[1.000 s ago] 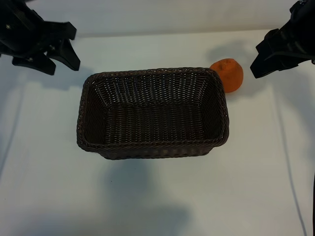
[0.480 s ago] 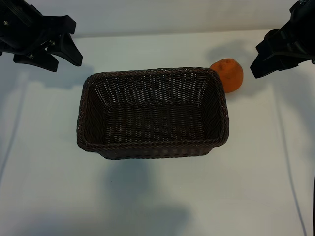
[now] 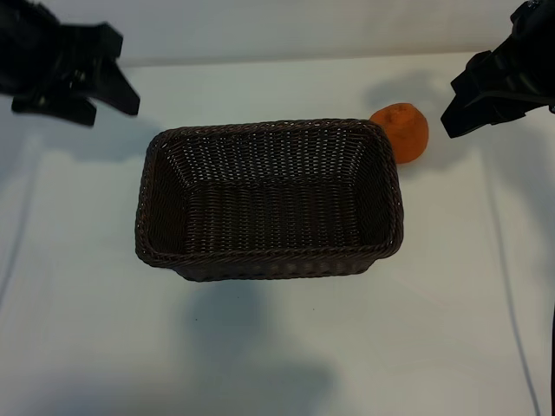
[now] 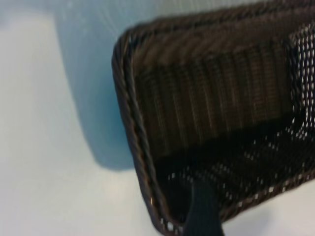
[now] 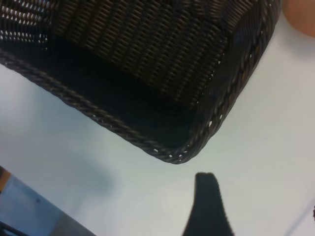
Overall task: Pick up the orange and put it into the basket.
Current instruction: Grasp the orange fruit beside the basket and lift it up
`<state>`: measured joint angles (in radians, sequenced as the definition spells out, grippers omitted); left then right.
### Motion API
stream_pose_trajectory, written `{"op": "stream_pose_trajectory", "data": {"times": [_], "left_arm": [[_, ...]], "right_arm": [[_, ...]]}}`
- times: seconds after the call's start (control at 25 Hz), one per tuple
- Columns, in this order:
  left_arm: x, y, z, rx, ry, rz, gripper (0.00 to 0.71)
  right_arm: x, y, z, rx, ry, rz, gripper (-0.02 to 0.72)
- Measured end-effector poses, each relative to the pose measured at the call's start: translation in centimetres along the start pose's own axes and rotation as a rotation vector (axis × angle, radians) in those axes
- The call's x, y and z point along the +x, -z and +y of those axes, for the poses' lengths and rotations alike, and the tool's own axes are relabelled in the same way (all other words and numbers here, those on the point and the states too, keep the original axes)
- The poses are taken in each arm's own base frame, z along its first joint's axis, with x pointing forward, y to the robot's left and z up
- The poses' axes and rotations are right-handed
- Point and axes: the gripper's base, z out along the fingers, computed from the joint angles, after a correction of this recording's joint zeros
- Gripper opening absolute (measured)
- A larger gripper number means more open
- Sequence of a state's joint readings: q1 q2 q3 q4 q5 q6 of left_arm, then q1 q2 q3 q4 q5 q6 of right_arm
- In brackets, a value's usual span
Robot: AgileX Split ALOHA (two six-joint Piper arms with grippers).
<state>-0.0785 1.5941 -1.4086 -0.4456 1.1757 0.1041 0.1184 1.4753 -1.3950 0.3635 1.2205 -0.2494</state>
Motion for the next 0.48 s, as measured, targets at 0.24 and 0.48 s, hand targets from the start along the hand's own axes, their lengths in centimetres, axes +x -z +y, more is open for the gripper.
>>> {"op": "stream_pose_trajectory", "data": {"times": [0.24, 0.48], "left_arm": [[1.6, -0.1, 0.2, -0.011, -0.018, 0.021, 0.574], [1.7, 0.1, 0.2, -0.024, -0.024, 0.017, 0.574]], "right_arm": [[0.0, 0.0, 0.0, 0.0, 0.0, 0.0, 0.489], [0.0, 0.0, 0.0, 0.001, 0.026, -0.002, 0.489]]}}
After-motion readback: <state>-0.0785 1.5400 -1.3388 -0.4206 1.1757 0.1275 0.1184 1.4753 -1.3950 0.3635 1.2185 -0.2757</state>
